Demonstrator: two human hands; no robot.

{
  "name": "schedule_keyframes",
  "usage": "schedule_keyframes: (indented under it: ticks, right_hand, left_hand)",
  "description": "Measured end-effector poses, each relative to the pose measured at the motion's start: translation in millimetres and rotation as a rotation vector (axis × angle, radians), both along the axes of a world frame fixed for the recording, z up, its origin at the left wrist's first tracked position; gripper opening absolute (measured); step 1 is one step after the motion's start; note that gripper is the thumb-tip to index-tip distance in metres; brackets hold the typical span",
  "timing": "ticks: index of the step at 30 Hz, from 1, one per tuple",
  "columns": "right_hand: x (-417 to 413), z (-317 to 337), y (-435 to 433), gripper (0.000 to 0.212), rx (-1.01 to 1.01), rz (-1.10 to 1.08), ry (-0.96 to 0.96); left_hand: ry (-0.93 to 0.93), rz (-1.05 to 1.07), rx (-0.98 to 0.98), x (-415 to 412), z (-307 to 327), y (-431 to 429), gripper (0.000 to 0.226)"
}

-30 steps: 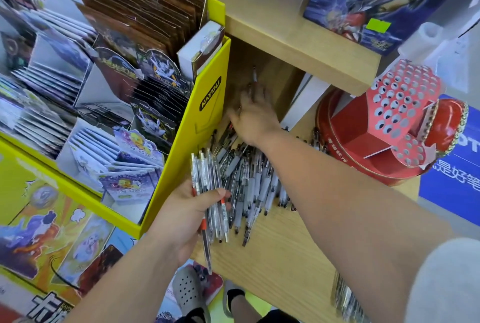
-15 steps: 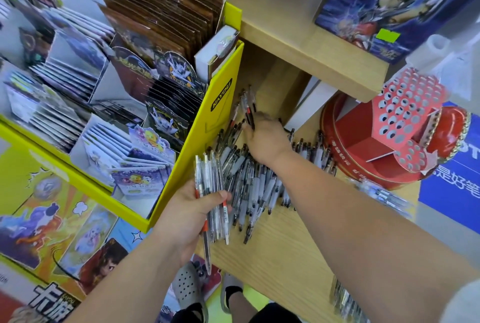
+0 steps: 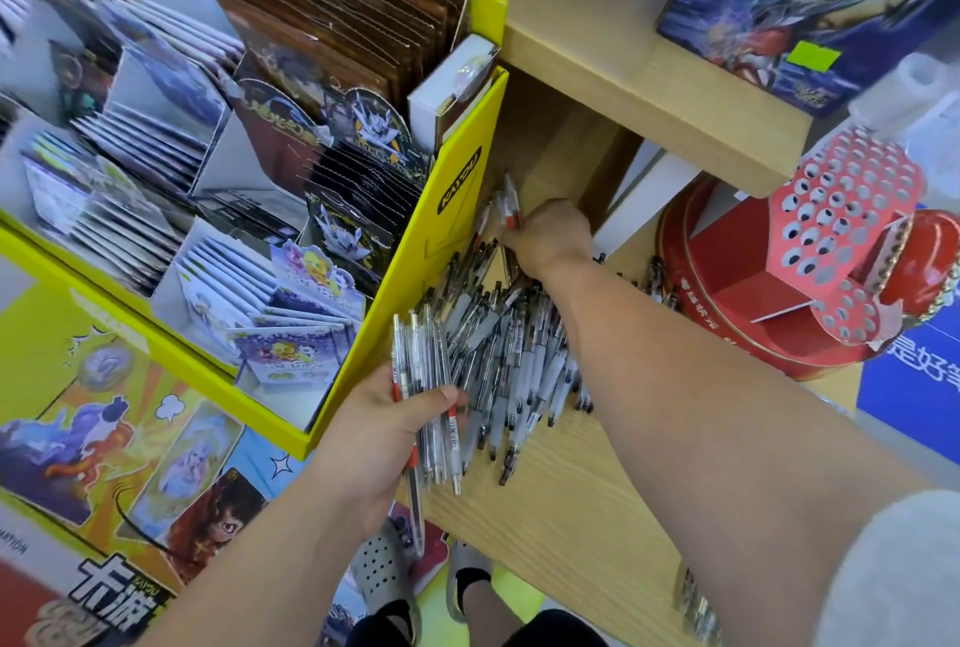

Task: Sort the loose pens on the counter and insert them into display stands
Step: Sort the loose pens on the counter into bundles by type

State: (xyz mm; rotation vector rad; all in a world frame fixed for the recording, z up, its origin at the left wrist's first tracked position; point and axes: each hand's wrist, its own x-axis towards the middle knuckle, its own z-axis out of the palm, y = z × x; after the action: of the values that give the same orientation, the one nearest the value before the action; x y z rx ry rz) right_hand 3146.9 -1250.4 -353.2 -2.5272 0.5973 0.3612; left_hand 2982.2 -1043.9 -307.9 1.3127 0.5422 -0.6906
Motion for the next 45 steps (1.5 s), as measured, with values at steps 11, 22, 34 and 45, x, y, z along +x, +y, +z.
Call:
schedule_keyframes:
  ticks: [11,22,34,45]
  right_hand:
    - [3,6,-3,0.051,0.017,0.072,0.122]
    - [-3,6,-5,0.04,0.141,0.121,0.145]
    - [-6,14,-3,0.045,0.059,0.271,0.186]
    - [-8,22,3,0.037,-0.037,0.376,0.182]
  left_hand:
    - [-0.027,-0.027,0.022,3,1,0,0.026]
    - [-0.025,0.012,-0.014,5,0,-3,0.025]
    - [0.021,0.054,-0.04,6,5,-7,0.026]
    - [-0.003,0.037,-0.004,9,7,-14,0.023]
